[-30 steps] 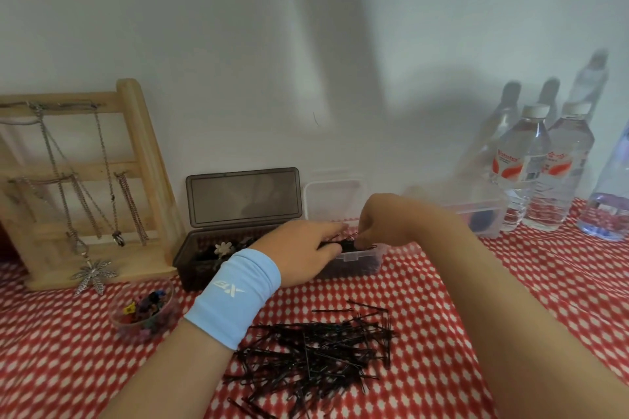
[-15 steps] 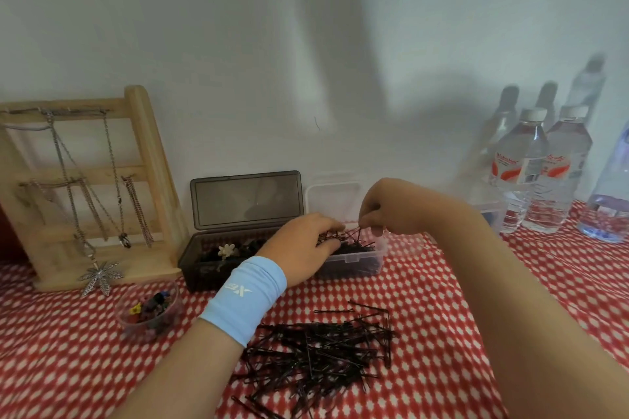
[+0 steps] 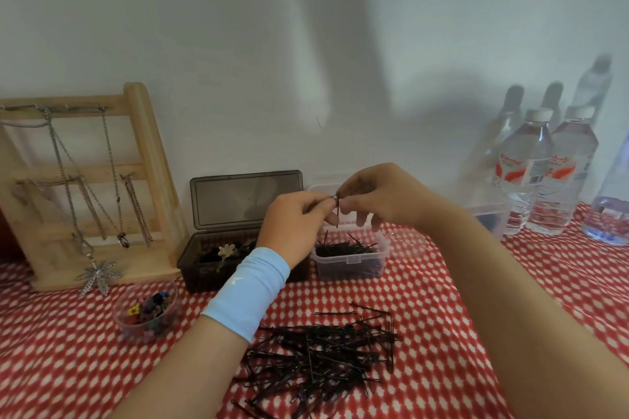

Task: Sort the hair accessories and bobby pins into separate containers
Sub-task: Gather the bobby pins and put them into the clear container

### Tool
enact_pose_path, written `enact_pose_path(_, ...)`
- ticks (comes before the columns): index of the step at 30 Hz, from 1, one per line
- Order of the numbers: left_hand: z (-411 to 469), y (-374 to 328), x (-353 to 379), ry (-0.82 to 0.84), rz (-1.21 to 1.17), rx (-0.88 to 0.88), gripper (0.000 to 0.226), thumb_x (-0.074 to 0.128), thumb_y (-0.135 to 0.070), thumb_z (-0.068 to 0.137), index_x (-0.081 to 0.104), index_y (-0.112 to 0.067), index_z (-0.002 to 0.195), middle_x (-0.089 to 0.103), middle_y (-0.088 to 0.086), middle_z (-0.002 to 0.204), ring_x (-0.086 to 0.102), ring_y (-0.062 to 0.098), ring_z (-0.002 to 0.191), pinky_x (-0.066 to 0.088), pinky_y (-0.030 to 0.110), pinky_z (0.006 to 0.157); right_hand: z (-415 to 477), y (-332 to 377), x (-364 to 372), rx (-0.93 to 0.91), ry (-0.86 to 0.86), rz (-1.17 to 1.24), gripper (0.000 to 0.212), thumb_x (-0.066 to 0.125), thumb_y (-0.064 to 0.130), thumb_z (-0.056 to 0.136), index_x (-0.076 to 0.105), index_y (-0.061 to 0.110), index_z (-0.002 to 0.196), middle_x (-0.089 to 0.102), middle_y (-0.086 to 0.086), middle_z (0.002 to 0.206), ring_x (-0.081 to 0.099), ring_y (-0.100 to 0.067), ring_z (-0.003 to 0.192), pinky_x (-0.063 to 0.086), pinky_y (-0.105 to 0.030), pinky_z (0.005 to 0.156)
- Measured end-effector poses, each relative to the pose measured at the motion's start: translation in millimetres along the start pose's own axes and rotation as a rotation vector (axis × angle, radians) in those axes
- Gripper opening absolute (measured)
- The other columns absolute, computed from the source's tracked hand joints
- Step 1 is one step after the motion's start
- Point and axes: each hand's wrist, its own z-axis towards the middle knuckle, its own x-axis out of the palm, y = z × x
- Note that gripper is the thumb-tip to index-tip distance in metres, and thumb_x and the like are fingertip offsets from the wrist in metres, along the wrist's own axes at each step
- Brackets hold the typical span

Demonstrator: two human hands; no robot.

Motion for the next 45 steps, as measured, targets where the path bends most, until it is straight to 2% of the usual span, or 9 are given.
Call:
enact_pose_path(3, 0.4, -2.1, -1.8, 0.021, -0.074, -0.050, 0.023, 0.060, -0.022, 0.096, 0.074, -0.032, 0.081, 0.075, -0.009, 0.076, 0.068, 0.019, 0.066, 0.059, 0.033, 0.073, -0.5, -2.2, 4.6, 0.028, -0.005, 0.107, 0.009, 0.075, 0.013, 0.090, 0.076, 0.006, 0.096, 0.077, -0.006, 0.081, 0.071, -0.021, 0.063, 0.063, -0.035, 0.062)
enact_pose_path(6, 0.9, -1.7, -6.2, 0.041, -0.019, -0.039, 0.021, 0.063, -0.024, 0.094, 0.075, -0.034, 0.080, 0.074, -0.012, 0.076, 0.064, 0.003, 0.063, 0.052, 0.019, 0.067, -1.9, -2.6, 7.5, 0.031, -0.018, 0.143, 0.011, 0.073, 0.014, 0.092, 0.075, 0.007, 0.099, 0.077, -0.007, 0.082, 0.069, -0.023, 0.060, 0.062, -0.035, 0.059)
enact_pose_path(10, 2.7, -0.3, -11.4, 0.056, -0.070, -0.079, 0.012, 0.069, -0.025, 0.090, 0.075, -0.035, 0.086, 0.071, -0.018, 0.074, 0.062, -0.005, 0.069, 0.049, 0.019, 0.072, -2.9, 0.2, 8.1, 0.015, -0.028, 0.248, 0.013, 0.065, 0.014, 0.098, 0.074, 0.006, 0.102, 0.076, -0.008, 0.086, 0.068, -0.026, 0.061, 0.062, -0.036, 0.060)
enact_pose_path(15, 2.9, -0.6, -13.7, 0.064, -0.117, -0.092, 0.008, 0.075, -0.023, 0.085, 0.074, -0.030, 0.080, 0.074, -0.008, 0.076, 0.069, 0.011, 0.072, 0.056, 0.027, 0.073, -4.1, 4.5, 5.4, -0.004, 0.018, 0.182, 0.013, 0.069, 0.021, 0.095, 0.080, 0.012, 0.095, 0.074, -0.009, 0.085, 0.062, -0.023, 0.058, 0.058, -0.034, 0.058)
enact_pose_path(25, 0.7, -10.0, -7.8, 0.015, -0.327, -0.230, 0.013, 0.056, -0.016, 0.099, 0.066, -0.010, 0.106, 0.076, -0.001, 0.079, 0.066, 0.018, 0.058, 0.056, 0.025, 0.057, -2.3, 10.6, 7.4, 0.034, -0.117, 0.078, 0.015, 0.070, 0.017, 0.090, 0.080, 0.013, 0.080, 0.068, 0.002, 0.066, 0.054, -0.015, 0.048, 0.045, -0.024, 0.049)
enact_pose_path(31, -0.8, 1.2, -7.1, -0.052, 0.249, 0.066, 0.039, 0.047, -0.021, 0.102, 0.045, -0.032, 0.139, 0.071, -0.009, 0.079, 0.067, 0.008, 0.065, 0.057, 0.026, 0.073, -2.8, 16.3, 7.4, 0.067, -0.024, -0.054, 0.015, 0.072, 0.015, 0.085, 0.080, 0.014, 0.072, 0.066, 0.004, 0.061, 0.049, -0.010, 0.042, 0.047, -0.028, 0.051)
enact_pose_path(36, -1.0, 0.3, -9.3, -0.191, 0.462, 0.086, 0.030, 0.043, -0.026, 0.104, 0.059, -0.022, 0.128, 0.070, -0.009, 0.083, 0.066, 0.013, 0.079, 0.056, 0.036, 0.079, -4.8, 23.3, 7.4, 0.094, 0.074, -0.118, 0.020, 0.069, 0.012, 0.083, 0.076, 0.013, 0.064, 0.061, 0.007, 0.055, 0.044, 0.000, 0.038, 0.039, -0.024, 0.053)
enact_pose_path(41, -5.5, -6.9, -1.4, -0.229, 0.728, 0.091, 0.025, 0.043, -0.022, 0.103, 0.062, -0.019, 0.119, 0.070, -0.001, 0.091, 0.064, 0.020, 0.082, 0.052, 0.035, 0.069, -4.6, 27.0, 10.7, 0.085, 0.130, -0.140, 0.036, 0.060, 0.011, 0.087, 0.060, 0.010, 0.051, 0.048, 0.005, 0.048, 0.039, -0.012, 0.045, 0.038, -0.030, 0.059)
enact_pose_path(45, -1.7, -5.8, -3.5, -0.246, 0.589, 0.058, 0.022, 0.044, -0.022, 0.103, 0.065, -0.016, 0.108, 0.071, -0.005, 0.086, 0.066, 0.016, 0.078, 0.055, 0.036, 0.073, -3.7, 25.2, 11.9, 0.065, 0.143, -0.085, 0.035, 0.058, 0.010, 0.087, 0.055, 0.008, 0.053, 0.043, 0.004, 0.046, 0.037, -0.011, 0.044, 0.036, -0.034, 0.061)
